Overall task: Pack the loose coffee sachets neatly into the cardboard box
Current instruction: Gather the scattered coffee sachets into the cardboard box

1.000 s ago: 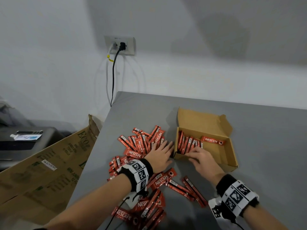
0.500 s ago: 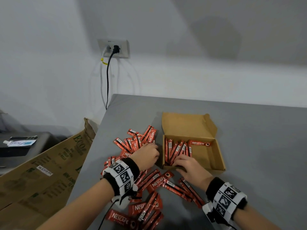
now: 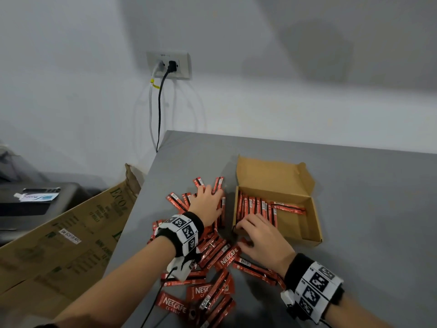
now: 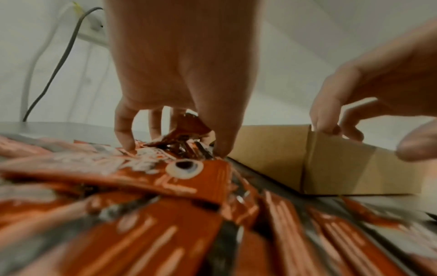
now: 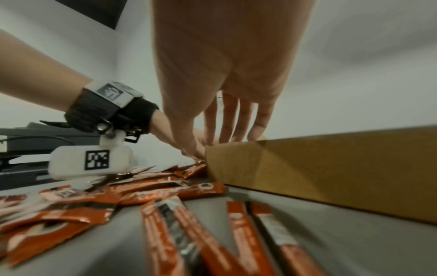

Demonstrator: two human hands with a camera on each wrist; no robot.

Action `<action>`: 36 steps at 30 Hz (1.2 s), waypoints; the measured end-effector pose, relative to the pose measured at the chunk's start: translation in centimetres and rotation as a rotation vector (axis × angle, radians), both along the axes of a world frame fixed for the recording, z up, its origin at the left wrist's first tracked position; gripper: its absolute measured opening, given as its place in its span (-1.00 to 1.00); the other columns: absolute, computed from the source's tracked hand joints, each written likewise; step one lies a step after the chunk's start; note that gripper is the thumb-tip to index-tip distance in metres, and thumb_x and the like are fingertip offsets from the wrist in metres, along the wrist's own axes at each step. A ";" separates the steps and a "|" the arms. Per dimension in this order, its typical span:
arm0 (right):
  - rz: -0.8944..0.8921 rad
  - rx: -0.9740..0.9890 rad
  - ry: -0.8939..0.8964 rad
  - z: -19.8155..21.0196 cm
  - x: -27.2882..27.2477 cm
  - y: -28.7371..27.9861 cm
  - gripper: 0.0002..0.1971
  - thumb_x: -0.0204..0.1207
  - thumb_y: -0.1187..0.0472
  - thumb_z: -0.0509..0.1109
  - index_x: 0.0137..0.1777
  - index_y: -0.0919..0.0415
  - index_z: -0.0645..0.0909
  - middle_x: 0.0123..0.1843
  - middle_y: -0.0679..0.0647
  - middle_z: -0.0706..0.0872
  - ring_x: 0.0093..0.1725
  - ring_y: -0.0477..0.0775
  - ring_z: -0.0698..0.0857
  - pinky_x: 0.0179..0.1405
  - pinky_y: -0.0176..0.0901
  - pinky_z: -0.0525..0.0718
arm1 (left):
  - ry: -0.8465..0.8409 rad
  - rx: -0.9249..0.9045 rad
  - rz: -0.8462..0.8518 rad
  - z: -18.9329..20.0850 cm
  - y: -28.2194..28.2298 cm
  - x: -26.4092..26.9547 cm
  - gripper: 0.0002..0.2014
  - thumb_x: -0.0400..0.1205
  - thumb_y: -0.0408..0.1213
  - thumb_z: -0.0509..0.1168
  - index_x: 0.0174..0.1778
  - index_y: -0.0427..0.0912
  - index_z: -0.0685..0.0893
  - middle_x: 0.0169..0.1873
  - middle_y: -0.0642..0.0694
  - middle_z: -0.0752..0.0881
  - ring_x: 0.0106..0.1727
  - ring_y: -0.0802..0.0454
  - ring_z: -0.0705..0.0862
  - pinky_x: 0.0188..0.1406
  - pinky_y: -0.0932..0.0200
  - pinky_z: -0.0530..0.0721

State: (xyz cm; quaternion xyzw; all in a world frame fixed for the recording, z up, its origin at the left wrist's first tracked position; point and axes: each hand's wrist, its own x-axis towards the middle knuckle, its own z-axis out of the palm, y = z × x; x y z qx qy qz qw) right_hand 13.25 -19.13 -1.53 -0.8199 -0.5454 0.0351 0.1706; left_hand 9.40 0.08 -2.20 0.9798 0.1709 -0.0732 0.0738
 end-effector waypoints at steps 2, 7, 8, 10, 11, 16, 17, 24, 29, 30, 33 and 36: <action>0.020 -0.004 0.052 0.0 -0.4 0.4 -0.68 0.48 0.14 0.39 0.23 0.12 0.55 0.21 0.00 0.59 0.22 -0.02 0.52 0.25 -0.23 0.48 | -0.003 -0.076 0.017 0.1 0.2 0.1 -0.55 0.63 -0.22 0.21 0.45 -0.11 0.31 0.31 -0.22 0.40 0.38 -0.22 0.33 0.28 -0.21 0.51; 0.017 -0.016 0.151 0.0 -0.2 0.9 -0.62 0.55 0.41 0.25 0.35 0.15 0.47 0.30 0.03 0.51 0.33 0.00 0.45 0.38 -0.21 0.43 | -0.139 -0.334 0.048 -0.3 1.1 0.0 -0.68 0.55 -0.60 0.13 0.19 -0.27 0.52 0.07 -0.18 0.48 0.14 -0.11 0.49 0.14 0.09 0.55; 0.022 -0.009 0.166 0.0 -0.1 1.0 -0.61 0.56 0.44 0.23 0.36 0.16 0.46 0.30 0.04 0.50 0.34 0.00 0.45 0.38 -0.20 0.44 | -0.172 -0.341 0.048 -0.4 1.2 -0.2 -0.76 0.55 -0.61 0.12 0.03 -0.31 0.59 0.03 -0.16 0.48 0.09 -0.09 0.51 0.09 0.15 0.54; 0.023 -0.008 0.204 0.1 0.0 1.2 -0.63 0.57 0.41 0.24 0.35 0.15 0.46 0.30 0.04 0.49 0.35 0.00 0.44 0.39 -0.22 0.43 | -0.250 -0.377 0.052 -0.3 1.6 -0.5 -0.79 0.54 -0.63 0.14 -0.13 -0.32 0.64 -0.01 -0.13 0.51 0.06 -0.05 0.52 0.07 0.18 0.54; 0.016 -0.002 0.224 0.1 0.1 1.3 -0.65 0.58 0.36 0.26 0.35 0.14 0.46 0.30 0.03 0.49 0.34 -0.02 0.43 0.39 -0.21 0.43 | -0.296 -0.392 0.055 0.1 1.7 -0.6 -0.79 0.54 -0.62 0.16 -0.14 -0.30 0.65 -0.03 -0.11 0.54 0.05 -0.01 0.51 0.07 0.18 0.54; -0.126 0.143 0.394 1.9 0.4 1.8 -0.37 0.53 0.07 0.38 0.55 0.01 0.19 0.41 -0.06 0.38 0.33 -0.21 0.40 0.45 -0.13 0.45 | -0.663 -0.443 0.037 4.2 0.4 -1.2 -0.90 0.55 -0.55 0.27 -0.15 -0.32 0.68 -0.15 0.00 0.56 -0.21 0.25 0.50 -0.08 0.52 0.49; -0.146 0.191 0.470 2.3 0.5 2.0 -0.22 0.49 0.03 0.42 0.60 -0.08 0.04 0.43 -0.12 0.30 0.34 -0.21 0.40 0.43 -0.16 0.45 | -0.727 -0.463 0.018 5.0 -0.4 -1.3 -0.93 0.54 -0.52 0.31 -0.16 -0.32 0.69 -0.19 0.06 0.54 -0.25 0.29 0.49 -0.12 0.58 0.47; -0.190 0.393 0.645 2.3 1.0 2.8 0.04 0.32 0.09 0.55 0.64 -0.01 -0.10 0.61 -0.03 0.18 0.53 -0.08 0.33 0.46 0.02 0.48 | -0.757 -0.619 0.000 5.7 -5.0 0.8 -0.90 0.49 -0.54 0.33 -0.18 -0.27 0.63 -0.22 0.07 0.50 -0.24 0.32 0.48 -0.14 0.60 0.43; -0.403 0.465 0.370 1.4 3.2 1.4 -0.44 0.36 0.44 0.49 0.38 0.35 0.44 0.26 0.19 0.56 0.26 0.02 0.53 0.30 -0.34 0.42 | -0.664 -0.682 -0.074 5.2 -6.7 2.7 -0.89 0.51 -0.54 0.29 -0.11 -0.30 0.65 -0.10 -0.05 0.56 -0.11 0.16 0.53 -0.07 0.60 0.44; -0.422 0.443 0.327 1.2 3.8 1.0 -0.51 0.36 0.45 0.49 0.31 0.37 0.51 0.19 0.20 0.60 0.20 0.05 0.56 0.22 -0.40 0.41 | -0.635 -0.680 -0.084 5.0 -6.8 2.8 -0.89 0.52 -0.52 0.29 -0.09 -0.31 0.66 -0.09 -0.05 0.56 -0.09 0.15 0.54 -0.06 0.61 0.43; -0.417 0.325 0.252 0.0 4.7 0.0 -0.65 0.35 0.50 0.46 0.15 0.37 0.62 0.09 0.17 0.61 0.08 0.02 0.58 0.23 -0.17 0.53 | -0.522 -0.684 -0.125 4.1 -6.0 2.8 -0.86 0.56 -0.49 0.27 -0.03 -0.30 0.69 -0.01 -0.09 0.58 -0.03 0.16 0.55 0.09 0.48 0.50; -0.323 0.202 0.255 -0.6 4.7 -0.3 -0.66 0.41 0.40 0.46 0.19 0.31 0.61 0.15 0.11 0.62 0.14 0.03 0.59 0.25 -0.22 0.51 | -0.422 -0.589 -0.187 4.1 -4.9 1.9 -0.78 0.60 -0.49 0.21 0.11 -0.23 0.65 0.13 -0.04 0.55 0.01 0.26 0.50 0.08 0.48 0.45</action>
